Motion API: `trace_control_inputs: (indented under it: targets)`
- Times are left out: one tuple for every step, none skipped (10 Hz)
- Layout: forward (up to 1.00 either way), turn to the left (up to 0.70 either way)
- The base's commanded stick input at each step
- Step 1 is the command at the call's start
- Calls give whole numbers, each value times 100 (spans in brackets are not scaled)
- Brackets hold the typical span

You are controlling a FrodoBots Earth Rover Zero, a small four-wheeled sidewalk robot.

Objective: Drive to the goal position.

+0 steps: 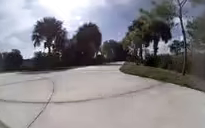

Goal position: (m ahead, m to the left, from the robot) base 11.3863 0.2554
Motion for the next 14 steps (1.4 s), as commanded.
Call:
trace_control_inputs:
  targets:
    - [84, 0]
    - [84, 0]
    - [84, 0]
    - [84, 0]
    - [84, 0]
    - [84, 0]
    - [84, 0]
    - [84, 0]
    - [84, 0]
    - [84, 0]
    - [84, 0]
    - [84, 0]
    - [84, 0]
    - [84, 0]
